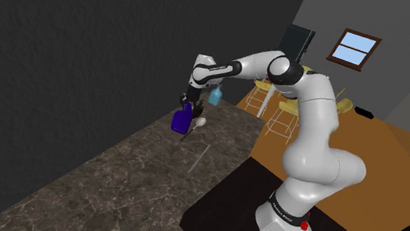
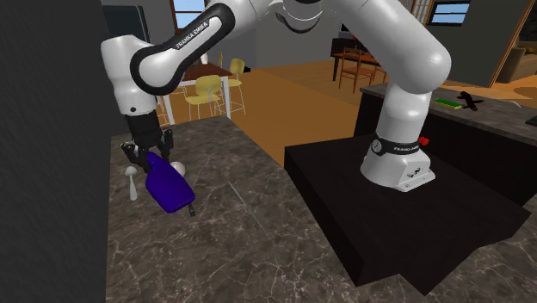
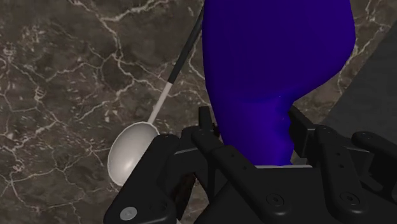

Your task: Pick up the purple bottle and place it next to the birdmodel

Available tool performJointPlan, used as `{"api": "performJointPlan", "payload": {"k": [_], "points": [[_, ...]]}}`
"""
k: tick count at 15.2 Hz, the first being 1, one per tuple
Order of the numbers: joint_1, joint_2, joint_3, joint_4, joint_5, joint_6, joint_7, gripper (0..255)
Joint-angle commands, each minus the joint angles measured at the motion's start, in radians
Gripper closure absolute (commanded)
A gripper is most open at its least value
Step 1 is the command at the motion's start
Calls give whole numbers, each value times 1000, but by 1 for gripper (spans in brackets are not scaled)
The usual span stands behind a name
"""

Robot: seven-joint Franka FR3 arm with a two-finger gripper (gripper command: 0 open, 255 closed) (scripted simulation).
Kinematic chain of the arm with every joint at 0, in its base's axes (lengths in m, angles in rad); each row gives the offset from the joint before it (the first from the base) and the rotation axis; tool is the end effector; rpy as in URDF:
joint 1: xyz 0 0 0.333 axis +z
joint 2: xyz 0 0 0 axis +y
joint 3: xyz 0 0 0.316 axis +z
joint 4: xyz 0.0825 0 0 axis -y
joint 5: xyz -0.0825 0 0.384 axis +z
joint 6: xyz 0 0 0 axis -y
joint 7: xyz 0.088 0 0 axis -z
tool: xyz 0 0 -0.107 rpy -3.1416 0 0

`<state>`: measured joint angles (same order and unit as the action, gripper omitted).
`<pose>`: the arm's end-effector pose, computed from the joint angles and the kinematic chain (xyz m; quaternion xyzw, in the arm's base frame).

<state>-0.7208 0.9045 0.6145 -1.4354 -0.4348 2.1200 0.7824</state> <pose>0.6929 -0.1789 0.2109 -0.9147 0.3993 0.0403 0.0470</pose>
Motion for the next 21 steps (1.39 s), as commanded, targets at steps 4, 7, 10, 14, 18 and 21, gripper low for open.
{"api": "performJointPlan", "payload": {"k": [4,7,10,14,18,21], "points": [[151,114,-15,224,-8,-87,54,255],[206,173,-25,314,-13,-108,64,255],[211,199,-33,320,-20,-89,64,255],[219,235,-44,334,-28,-65,62,255],[229,274,-54,353,-35,-43,59,255],[237,305,-62,372,-40,-29,55,255]]}}
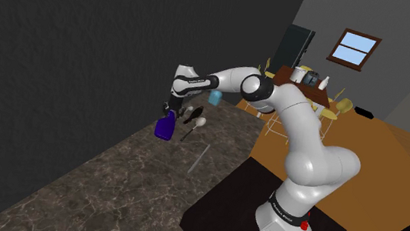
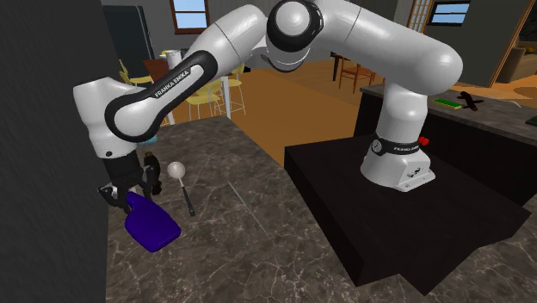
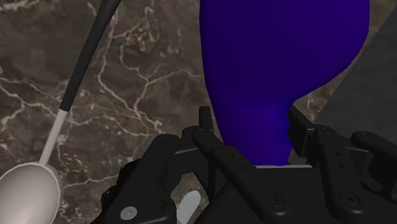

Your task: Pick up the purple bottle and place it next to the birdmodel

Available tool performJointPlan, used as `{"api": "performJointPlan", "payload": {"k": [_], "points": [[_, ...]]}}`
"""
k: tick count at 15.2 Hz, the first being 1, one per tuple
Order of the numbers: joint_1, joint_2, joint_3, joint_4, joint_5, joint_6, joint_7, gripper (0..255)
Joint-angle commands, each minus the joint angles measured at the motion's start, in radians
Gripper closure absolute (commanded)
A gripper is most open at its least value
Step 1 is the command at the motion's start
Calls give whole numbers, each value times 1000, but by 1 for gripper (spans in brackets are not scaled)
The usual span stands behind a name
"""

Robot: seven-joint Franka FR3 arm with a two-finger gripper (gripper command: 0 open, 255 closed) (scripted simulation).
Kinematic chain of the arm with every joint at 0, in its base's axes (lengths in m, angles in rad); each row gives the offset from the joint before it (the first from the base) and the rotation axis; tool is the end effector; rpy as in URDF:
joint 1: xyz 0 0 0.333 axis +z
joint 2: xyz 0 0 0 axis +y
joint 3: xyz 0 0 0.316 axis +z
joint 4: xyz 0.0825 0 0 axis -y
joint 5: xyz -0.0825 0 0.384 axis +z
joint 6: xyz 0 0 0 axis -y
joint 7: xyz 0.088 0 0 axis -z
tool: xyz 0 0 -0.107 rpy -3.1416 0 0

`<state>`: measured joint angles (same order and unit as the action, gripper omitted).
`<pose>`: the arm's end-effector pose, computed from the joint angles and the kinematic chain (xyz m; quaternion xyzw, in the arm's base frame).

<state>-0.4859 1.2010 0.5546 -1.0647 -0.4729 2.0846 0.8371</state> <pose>0.7534 -0.1143 0.1314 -0.9145 0.3999 0.0403 0.0467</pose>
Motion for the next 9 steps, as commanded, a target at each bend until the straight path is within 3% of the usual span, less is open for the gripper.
{"api": "performJointPlan", "payload": {"k": [1,9], "points": [[5,19,-5,9,-3,11,0,255],[21,76,-17,51,-10,30,-8,255]]}}
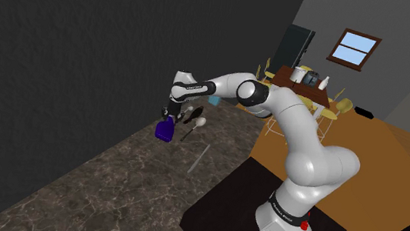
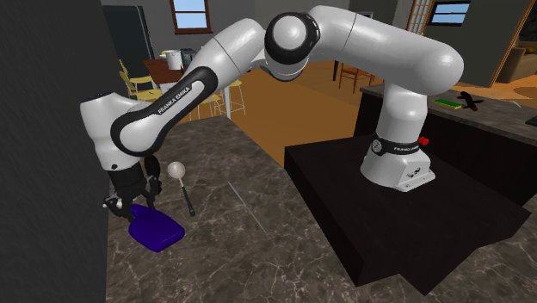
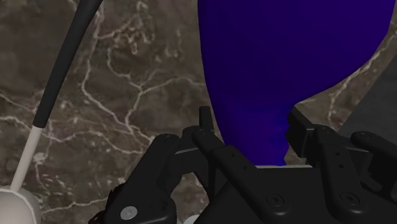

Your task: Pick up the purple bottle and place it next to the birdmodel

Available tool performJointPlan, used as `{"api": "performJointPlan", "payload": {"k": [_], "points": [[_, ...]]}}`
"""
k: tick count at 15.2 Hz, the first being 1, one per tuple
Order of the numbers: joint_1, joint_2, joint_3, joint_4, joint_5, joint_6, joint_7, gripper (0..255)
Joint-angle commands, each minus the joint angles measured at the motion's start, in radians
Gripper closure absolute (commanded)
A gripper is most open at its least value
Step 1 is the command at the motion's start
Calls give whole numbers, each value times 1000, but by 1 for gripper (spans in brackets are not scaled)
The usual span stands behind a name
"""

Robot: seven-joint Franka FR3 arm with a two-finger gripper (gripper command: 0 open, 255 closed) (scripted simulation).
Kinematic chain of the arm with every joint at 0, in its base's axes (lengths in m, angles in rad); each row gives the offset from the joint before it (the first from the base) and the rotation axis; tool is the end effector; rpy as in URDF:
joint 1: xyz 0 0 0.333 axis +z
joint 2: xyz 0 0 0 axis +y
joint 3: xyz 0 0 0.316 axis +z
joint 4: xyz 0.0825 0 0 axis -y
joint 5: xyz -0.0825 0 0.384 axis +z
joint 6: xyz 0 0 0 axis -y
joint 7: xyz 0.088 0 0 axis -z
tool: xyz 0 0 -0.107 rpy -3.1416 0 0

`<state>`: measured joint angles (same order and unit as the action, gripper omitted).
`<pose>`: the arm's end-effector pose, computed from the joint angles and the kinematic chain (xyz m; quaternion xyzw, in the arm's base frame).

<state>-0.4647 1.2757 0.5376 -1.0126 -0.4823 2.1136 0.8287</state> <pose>0.7532 -0.1135 0.0955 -0.9145 0.3999 0.0401 0.0467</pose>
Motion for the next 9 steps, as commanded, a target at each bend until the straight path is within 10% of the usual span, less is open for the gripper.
{"api": "performJointPlan", "payload": {"k": [1,5,6,9], "points": [[0,1,0,-1,0,1,0,255],[0,1,0,-1,0,1,0,255],[0,1,0,-1,0,1,0,0],[0,1,0,-1,0,1,0,0]]}}
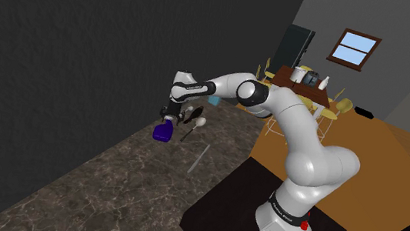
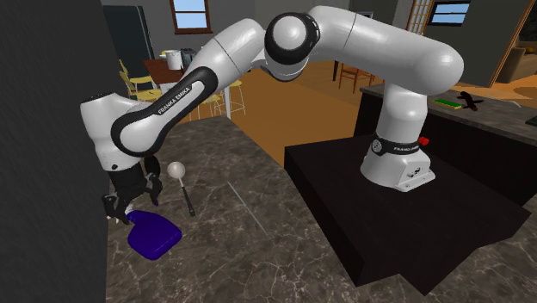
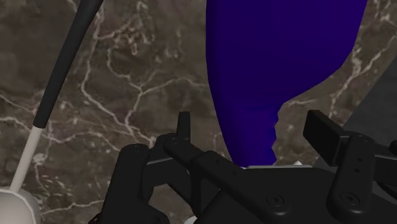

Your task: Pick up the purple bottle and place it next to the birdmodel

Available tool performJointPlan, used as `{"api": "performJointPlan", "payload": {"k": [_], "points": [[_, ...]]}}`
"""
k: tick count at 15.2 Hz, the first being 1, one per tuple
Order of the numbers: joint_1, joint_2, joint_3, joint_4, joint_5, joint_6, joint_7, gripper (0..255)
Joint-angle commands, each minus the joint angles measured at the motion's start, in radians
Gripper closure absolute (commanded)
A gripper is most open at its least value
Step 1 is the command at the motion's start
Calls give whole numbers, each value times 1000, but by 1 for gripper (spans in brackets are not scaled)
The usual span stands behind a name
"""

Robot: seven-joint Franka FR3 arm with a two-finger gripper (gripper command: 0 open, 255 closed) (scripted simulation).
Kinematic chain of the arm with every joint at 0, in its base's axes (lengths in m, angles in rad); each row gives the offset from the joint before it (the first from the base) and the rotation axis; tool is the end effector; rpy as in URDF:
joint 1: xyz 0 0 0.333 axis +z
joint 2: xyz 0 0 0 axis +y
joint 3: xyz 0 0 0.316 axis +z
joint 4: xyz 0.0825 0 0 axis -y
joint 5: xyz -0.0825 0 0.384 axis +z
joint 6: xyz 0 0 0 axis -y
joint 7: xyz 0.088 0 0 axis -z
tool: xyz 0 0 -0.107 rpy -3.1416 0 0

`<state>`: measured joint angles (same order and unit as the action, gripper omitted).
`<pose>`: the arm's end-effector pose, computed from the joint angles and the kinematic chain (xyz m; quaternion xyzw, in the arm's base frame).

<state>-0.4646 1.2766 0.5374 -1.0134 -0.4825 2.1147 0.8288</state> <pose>0.7530 -0.1132 0.0946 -0.9145 0.3997 0.0404 0.0468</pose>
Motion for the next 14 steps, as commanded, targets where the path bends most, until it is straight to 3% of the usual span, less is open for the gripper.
{"api": "performJointPlan", "payload": {"k": [1,6,14], "points": [[0,0,0,0,0,0,0,0],[-27,-91,22,-46,15,-52,1,0],[-27,-91,22,-46,15,-52,1,0]]}}
